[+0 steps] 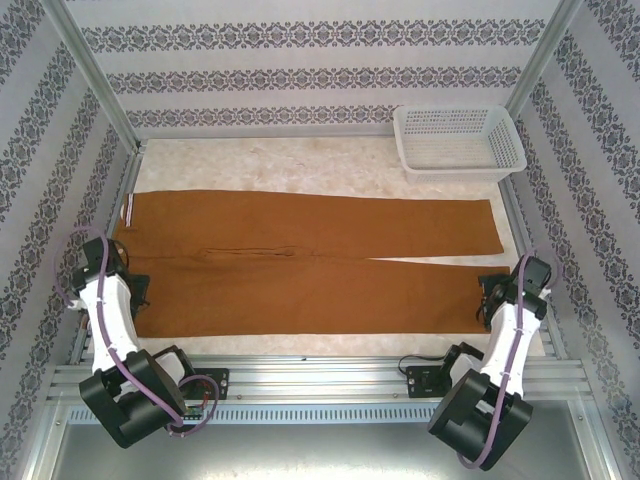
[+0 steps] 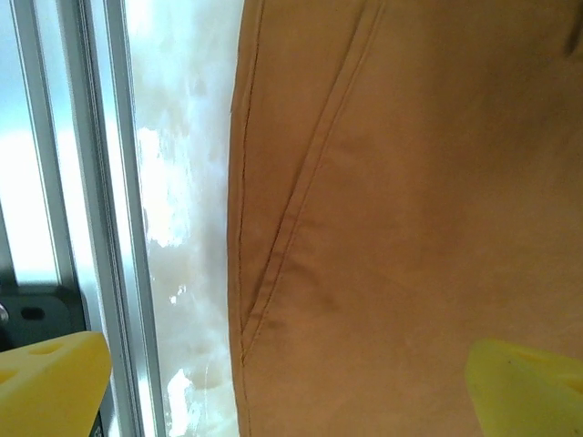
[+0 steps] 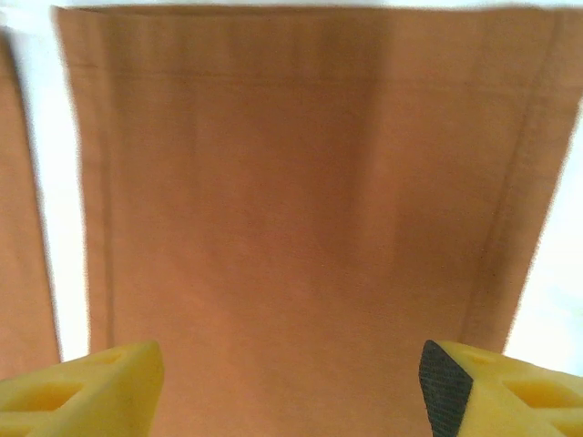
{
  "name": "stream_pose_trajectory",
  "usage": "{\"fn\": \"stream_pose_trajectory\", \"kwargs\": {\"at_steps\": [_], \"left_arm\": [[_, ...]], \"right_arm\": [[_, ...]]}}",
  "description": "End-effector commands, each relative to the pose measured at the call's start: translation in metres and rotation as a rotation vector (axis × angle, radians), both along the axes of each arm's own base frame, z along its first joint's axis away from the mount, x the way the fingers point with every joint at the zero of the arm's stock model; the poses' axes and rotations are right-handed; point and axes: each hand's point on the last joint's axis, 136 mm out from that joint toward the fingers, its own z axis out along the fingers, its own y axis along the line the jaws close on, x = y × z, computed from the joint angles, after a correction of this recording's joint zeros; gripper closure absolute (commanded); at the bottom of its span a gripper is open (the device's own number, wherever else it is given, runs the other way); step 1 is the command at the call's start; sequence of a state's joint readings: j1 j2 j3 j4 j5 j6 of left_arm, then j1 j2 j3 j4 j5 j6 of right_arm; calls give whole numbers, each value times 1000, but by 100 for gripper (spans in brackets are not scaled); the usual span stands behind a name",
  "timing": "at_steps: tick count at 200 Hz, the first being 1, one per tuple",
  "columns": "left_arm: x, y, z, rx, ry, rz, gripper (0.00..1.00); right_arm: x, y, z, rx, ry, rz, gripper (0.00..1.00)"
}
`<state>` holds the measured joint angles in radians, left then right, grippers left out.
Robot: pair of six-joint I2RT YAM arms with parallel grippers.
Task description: Roll up the long pants
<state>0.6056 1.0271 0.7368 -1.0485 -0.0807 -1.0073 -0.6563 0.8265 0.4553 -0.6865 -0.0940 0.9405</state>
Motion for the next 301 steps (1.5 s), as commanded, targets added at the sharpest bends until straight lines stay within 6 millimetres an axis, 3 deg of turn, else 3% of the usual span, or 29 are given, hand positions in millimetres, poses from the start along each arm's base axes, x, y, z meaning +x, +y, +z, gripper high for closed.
{"fn": "stream_pose_trajectory", "kwargs": {"at_steps": [1,26,47,59,72,86,98,120,129,177,221,242,263,301], "left_arm": [[0,-7,-9,-40,-31,43,0],[0,-6,-11,-38,-27,48,0],[3,-3,-9,-33,-38,50,0],[5,-2,-8,-27,-49,50,0],[7,0,-7,-21,-54,53,0],[9,2,-8,-14,-58,57,0],[9,3,-8,-12,-62,65,0],[8,2,-11,-15,-64,79,0],[8,2,-11,-17,-70,78,0],[4,-4,-7,3,-108,20,0],[-35,-10,-10,34,13,60,0],[-36,1,-10,84,0,139,0],[-21,19,-16,132,-54,169,0],[-7,50,-19,198,25,168,0]], "right_arm": [[-16,2,-17,22,49,-53,26],[-26,5,-38,50,96,-73,26],[-23,2,-38,46,95,-67,27],[-22,-2,-38,28,98,-66,32],[-21,-5,-37,23,100,-66,44],[-18,-6,-37,23,106,-50,46],[-16,-8,-37,17,112,-36,55],[-15,-14,-37,-5,122,-30,90],[-13,-14,-36,-4,116,-28,100],[-5,-12,-35,4,73,-9,100],[0,-15,-37,5,62,-4,100],[4,-15,-37,17,58,9,100],[7,-15,-37,22,50,16,100],[9,-14,-35,31,43,22,100]]}}
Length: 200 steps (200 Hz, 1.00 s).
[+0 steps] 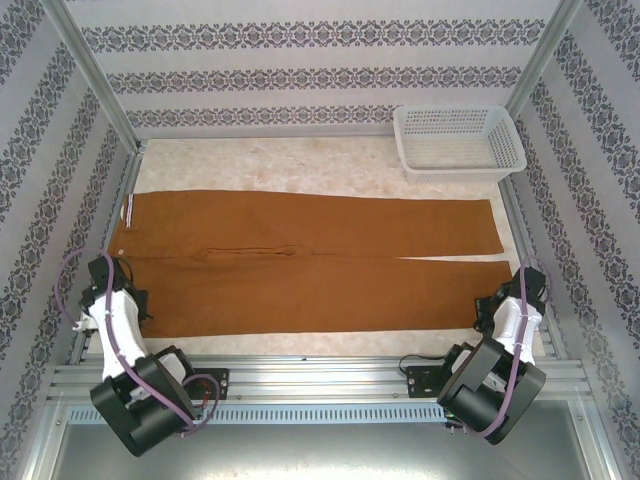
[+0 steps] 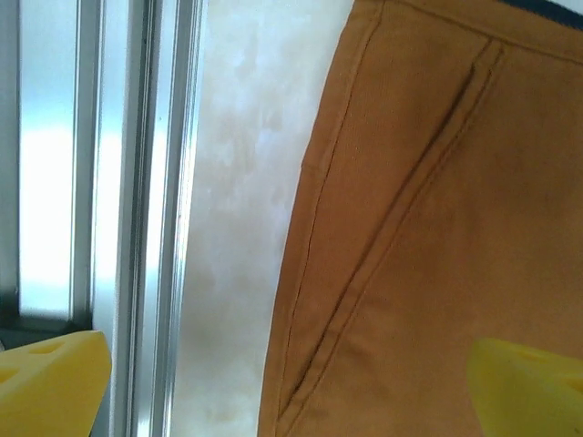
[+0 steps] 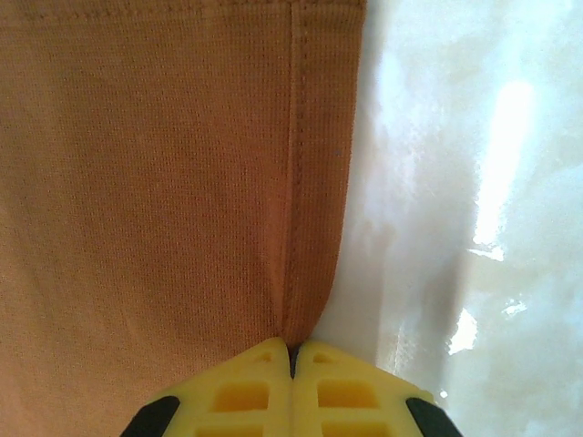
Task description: Roll up the long pants
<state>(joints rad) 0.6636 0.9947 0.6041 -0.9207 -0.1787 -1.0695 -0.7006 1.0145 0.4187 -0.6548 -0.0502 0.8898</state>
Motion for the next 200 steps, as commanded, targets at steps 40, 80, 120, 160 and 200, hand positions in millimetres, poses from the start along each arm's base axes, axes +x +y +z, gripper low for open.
{"fn": "stream_pose_trajectory", "kwargs": {"at_steps": [40,80,120,160,200], "left_arm": [[25,54,-5,100,78,52,0],[24,52,-28,23,129,63,0],[21,50,-45,-15,160,55,0],[24,49,-65,-57,183,37,91],[36,51,-52,-72,135,20,100]], "right_arm": [[31,-13,11,-54,-146,23,100],[25,-16,17,-85,-145,11,100],[23,-18,19,-93,-139,8,100],[24,-18,16,-86,-134,5,100],[25,-19,19,-91,-142,6,100]]}}
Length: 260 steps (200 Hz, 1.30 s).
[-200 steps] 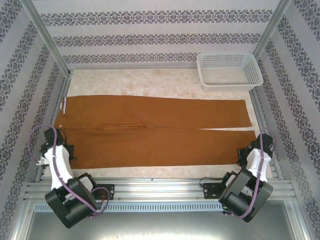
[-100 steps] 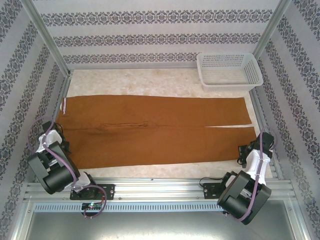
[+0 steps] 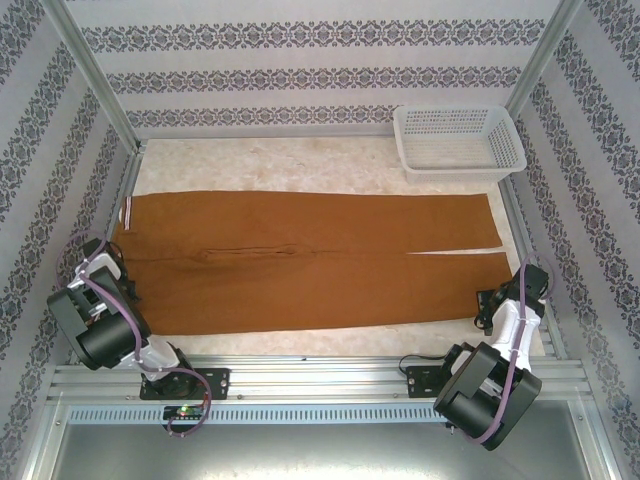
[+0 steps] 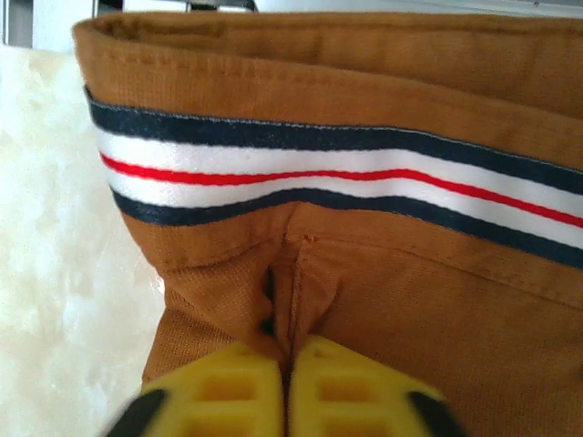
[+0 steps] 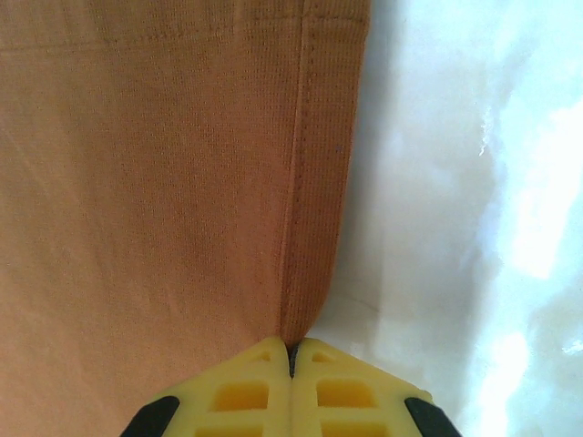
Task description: Roll up the long pants
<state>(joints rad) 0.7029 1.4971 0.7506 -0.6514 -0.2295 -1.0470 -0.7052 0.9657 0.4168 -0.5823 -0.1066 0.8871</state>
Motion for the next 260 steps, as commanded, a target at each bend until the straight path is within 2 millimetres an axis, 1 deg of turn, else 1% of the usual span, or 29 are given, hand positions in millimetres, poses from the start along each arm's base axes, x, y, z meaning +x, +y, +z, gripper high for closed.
{"fn": "stream_pose_trajectory", "kwargs": {"at_steps": [1,23,41,61,86,112,135,154,172,174,200,203,216,219,234,248,260], "left_arm": [[-10,-8,-8,-53,27,-2,100],[-5,-4,11,-25,-5,-18,100],[-1,-2,28,-7,-34,-31,100],[6,-3,49,2,-93,-35,100],[22,-4,78,16,-207,-32,100],[45,-1,110,37,-331,-77,100],[70,0,138,40,-459,-103,100],[93,4,161,48,-581,-99,100],[111,13,180,76,-656,-86,100],[113,14,180,77,-660,-84,100],[141,30,195,98,-698,-107,100],[144,31,193,94,-694,-111,100],[160,37,198,92,-706,-136,100],[164,39,196,88,-704,-143,100],[182,44,193,80,-701,-171,100],[199,47,190,72,-701,-197,100],[212,48,186,63,-698,-214,100]], "right_arm": [[3,-12,5,-54,-17,-11,100],[7,-13,9,-54,-31,-9,100],[13,-14,18,-53,-58,-4,100],[25,-18,35,-58,-104,-1,100],[41,-29,61,-78,-172,-29,100],[63,-38,89,-94,-271,-34,100],[82,-50,106,-99,-323,-51,100],[104,-58,121,-86,-359,-36,100],[126,-69,136,-94,-381,-16,100],[128,-69,135,-92,-379,-14,100],[170,-78,158,-82,-414,46,100],[175,-77,160,-80,-417,60,100],[197,-78,169,-84,-419,109,100],[202,-78,170,-86,-417,119,100],[225,-76,174,-96,-404,167,100],[244,-74,171,-94,-392,200,100],[258,-70,164,-84,-380,224,100]]}}
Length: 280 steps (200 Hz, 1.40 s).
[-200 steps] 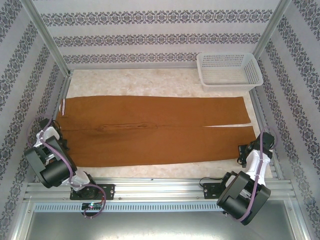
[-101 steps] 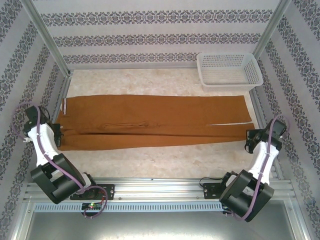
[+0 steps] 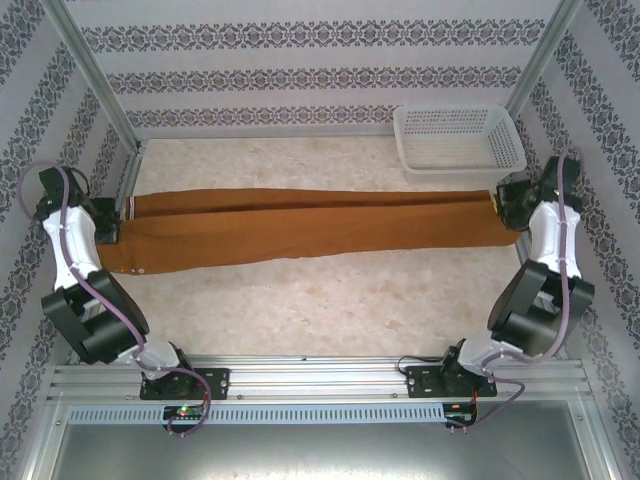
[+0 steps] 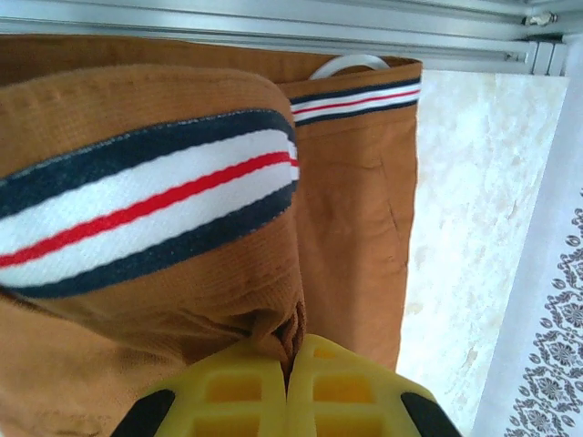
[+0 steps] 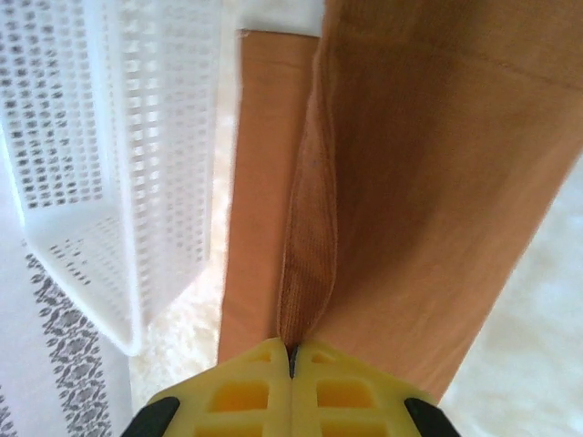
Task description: Roll up the long pants
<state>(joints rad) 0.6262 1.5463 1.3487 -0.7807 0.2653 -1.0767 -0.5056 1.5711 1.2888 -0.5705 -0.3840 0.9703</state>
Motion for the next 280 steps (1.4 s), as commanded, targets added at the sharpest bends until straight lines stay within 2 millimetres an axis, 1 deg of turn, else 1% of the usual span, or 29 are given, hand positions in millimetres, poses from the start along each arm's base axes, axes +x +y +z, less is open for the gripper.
{"fn": "stream_pose_trajectory", "kwargs": {"at_steps": [1,68,72,76,85,89,92,99,107,131,143,150,158,163,168,169,171,175,184,197,222,234,237,243,251,258,263,277,280], "left_arm": [[35,46,27,176,-91,38,100],[97,51,-10,164,-22,-44,98],[101,52,-10,168,-20,-47,87],[104,53,-13,170,-14,-50,68],[113,55,-16,190,-8,-60,27],[117,56,-16,203,-10,-66,5],[120,57,-16,213,-12,-69,1],[126,58,-16,227,-17,-73,0],[132,60,-15,231,-25,-73,0],[139,63,-3,248,-28,-76,0],[138,62,6,257,-31,-79,1],[136,58,11,253,-37,-86,20],[135,52,17,247,-50,-102,57],[134,47,20,243,-55,-113,78],[131,42,22,240,-55,-126,98],[130,41,23,239,-54,-129,100],[129,38,23,237,-54,-134,100],[126,33,23,234,-48,-142,100],[119,20,22,232,-36,-157,100],[109,1,9,222,-18,-168,100],[105,-41,-30,187,5,-230,100],[103,-57,-52,155,44,-256,100],[103,-61,-57,147,52,-263,100],[103,-70,-64,131,56,-281,100],[105,-79,-70,115,52,-302,100],[106,-85,-73,107,45,-318,100],[106,-88,-73,107,43,-331,91],[107,-92,-70,126,47,-370,49],[106,-92,-69,132,50,-376,37]], "right_arm": [[30,-40,8,-158,-25,-62,100],[84,-42,-30,-200,67,22,100],[88,-42,-32,-208,67,28,100],[92,-43,-32,-217,61,33,93],[100,-43,-34,-243,49,52,66],[104,-43,-36,-255,47,59,54],[107,-43,-35,-268,42,68,41],[113,-43,-34,-294,38,85,19],[117,-43,-33,-328,42,103,8],[123,-43,-18,-413,31,130,6],[122,-42,-1,-461,10,139,7],[120,-38,8,-479,-5,152,12],[117,-31,19,-483,-32,178,25],[115,-27,25,-476,-51,194,41],[113,-21,29,-468,-67,207,62],[112,-20,29,-467,-67,211,70],[111,-19,30,-466,-71,214,83],[108,-15,32,-464,-77,223,100],[101,-8,30,-468,-69,244,100],[94,6,19,-460,-48,307,100],[83,28,-32,-411,80,420,100],[77,31,-58,-385,153,451,100],[75,29,-64,-384,176,450,95],[72,25,-73,-388,212,448,70],[68,17,-83,-402,248,446,42],[64,9,-89,-414,279,439,26],[61,3,-91,-420,297,435,19],[59,-12,-93,-431,324,437,14],[59,-15,-93,-432,327,435,14]]}}
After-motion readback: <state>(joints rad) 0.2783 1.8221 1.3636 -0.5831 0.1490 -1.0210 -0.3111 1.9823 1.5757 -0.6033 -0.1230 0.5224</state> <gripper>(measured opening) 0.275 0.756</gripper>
